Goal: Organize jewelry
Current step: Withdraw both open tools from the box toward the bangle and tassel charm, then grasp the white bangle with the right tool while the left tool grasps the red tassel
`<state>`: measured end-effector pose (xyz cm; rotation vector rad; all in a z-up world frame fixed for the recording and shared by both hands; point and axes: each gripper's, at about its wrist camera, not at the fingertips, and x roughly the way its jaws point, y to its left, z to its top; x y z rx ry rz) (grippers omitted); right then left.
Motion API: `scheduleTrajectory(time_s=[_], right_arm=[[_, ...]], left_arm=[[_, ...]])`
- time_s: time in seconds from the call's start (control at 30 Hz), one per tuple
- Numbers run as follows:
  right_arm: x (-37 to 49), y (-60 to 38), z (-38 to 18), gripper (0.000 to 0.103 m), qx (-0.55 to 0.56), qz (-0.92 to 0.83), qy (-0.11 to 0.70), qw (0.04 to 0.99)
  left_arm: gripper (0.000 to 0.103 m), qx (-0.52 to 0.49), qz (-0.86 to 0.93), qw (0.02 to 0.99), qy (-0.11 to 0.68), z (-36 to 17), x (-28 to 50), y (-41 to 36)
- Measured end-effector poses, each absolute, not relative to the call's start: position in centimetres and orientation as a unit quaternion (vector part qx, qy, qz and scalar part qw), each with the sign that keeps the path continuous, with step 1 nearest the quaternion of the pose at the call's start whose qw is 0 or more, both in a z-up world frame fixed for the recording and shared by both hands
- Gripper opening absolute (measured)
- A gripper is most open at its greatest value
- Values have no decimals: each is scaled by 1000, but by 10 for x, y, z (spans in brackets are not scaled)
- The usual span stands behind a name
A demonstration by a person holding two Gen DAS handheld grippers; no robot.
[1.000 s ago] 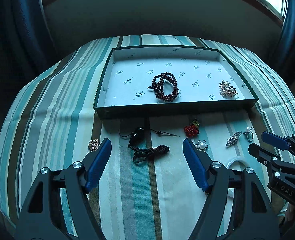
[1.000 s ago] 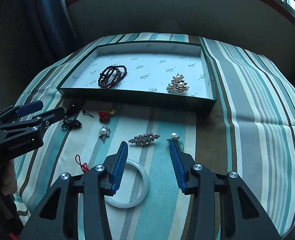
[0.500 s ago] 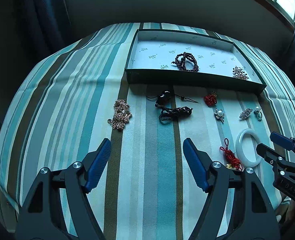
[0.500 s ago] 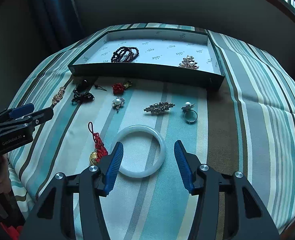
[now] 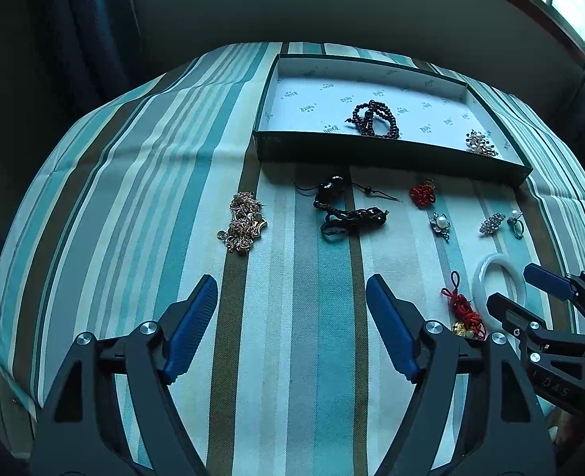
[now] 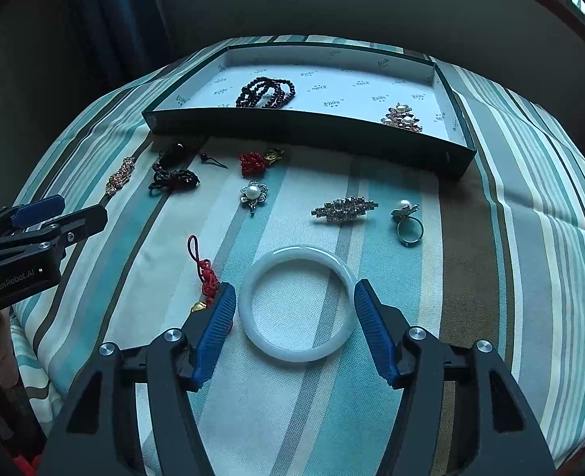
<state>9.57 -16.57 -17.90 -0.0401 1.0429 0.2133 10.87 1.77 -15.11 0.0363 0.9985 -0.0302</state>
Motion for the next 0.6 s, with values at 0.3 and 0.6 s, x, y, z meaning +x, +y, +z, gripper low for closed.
scheduleTrajectory(time_s=[0.3, 0.6], right_arm=[[100, -162, -185, 71, -31, 98, 500, 860], [100, -164, -193, 70, -29, 96, 507, 856]], left_arm=[[78, 17, -19, 875, 484, -156, 110, 15], [78, 17, -19, 874, 486, -157, 112, 15]])
